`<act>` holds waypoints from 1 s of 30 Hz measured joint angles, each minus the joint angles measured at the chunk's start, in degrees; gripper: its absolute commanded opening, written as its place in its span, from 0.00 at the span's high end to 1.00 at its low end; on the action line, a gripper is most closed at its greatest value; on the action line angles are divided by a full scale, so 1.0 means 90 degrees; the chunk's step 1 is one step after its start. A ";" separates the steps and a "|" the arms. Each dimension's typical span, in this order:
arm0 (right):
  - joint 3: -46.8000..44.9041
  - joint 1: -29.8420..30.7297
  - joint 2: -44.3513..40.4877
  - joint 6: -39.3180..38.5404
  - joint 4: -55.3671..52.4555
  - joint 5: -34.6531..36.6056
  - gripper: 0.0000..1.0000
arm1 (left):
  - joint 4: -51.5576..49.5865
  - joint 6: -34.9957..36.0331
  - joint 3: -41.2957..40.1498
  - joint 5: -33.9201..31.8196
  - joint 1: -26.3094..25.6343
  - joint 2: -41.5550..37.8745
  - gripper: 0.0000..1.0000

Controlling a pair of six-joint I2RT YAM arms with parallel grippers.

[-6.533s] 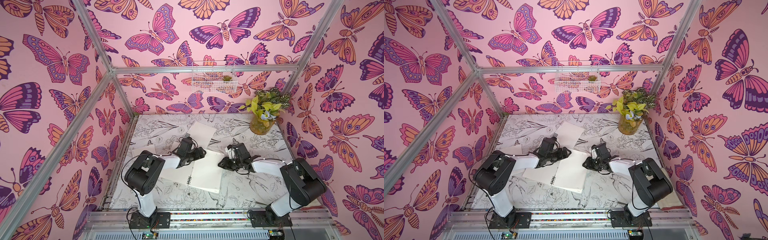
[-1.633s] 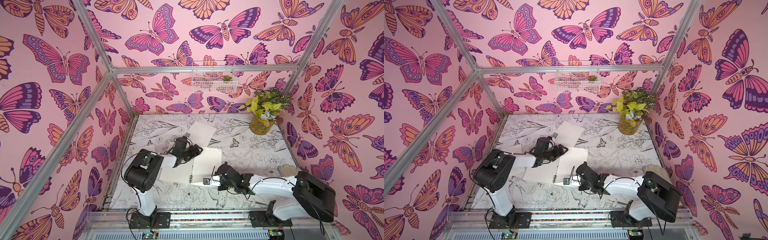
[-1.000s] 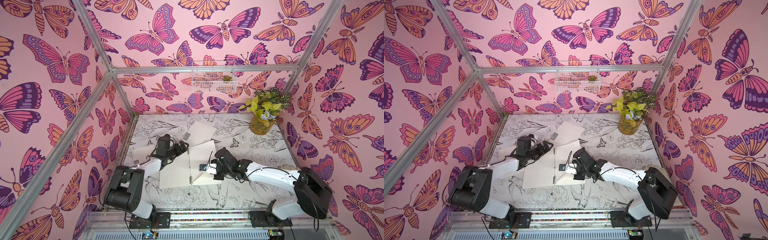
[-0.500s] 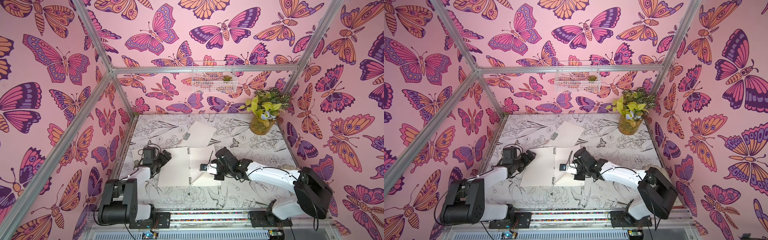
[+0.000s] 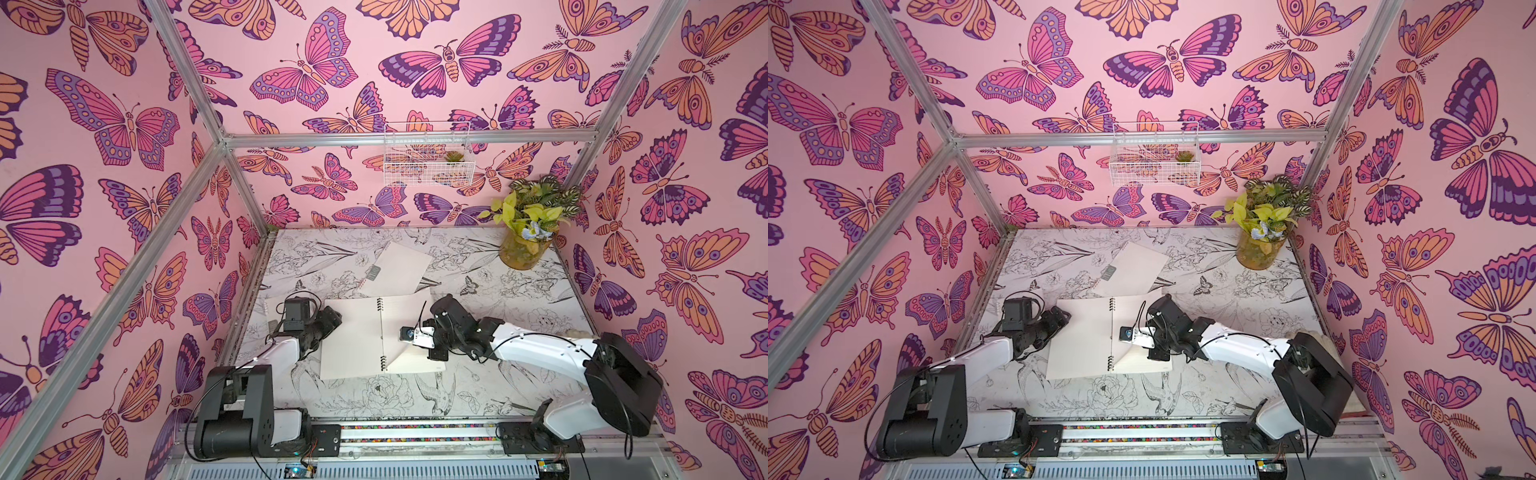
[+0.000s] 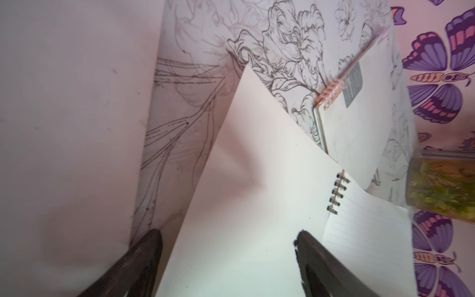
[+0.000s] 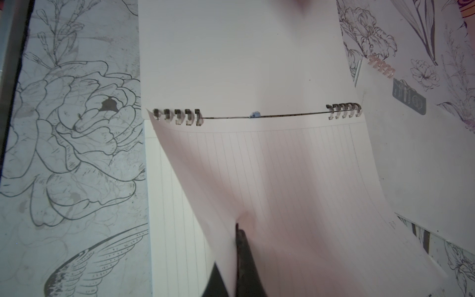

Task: Tear off pages from different notebooks
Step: Tear off the paper from the notebook.

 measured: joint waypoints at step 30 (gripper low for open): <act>0.2545 -0.0240 0.1462 0.0486 -0.1205 0.0075 1.00 | 0.0444 0.0051 0.0614 0.1960 -0.0189 0.0398 1.00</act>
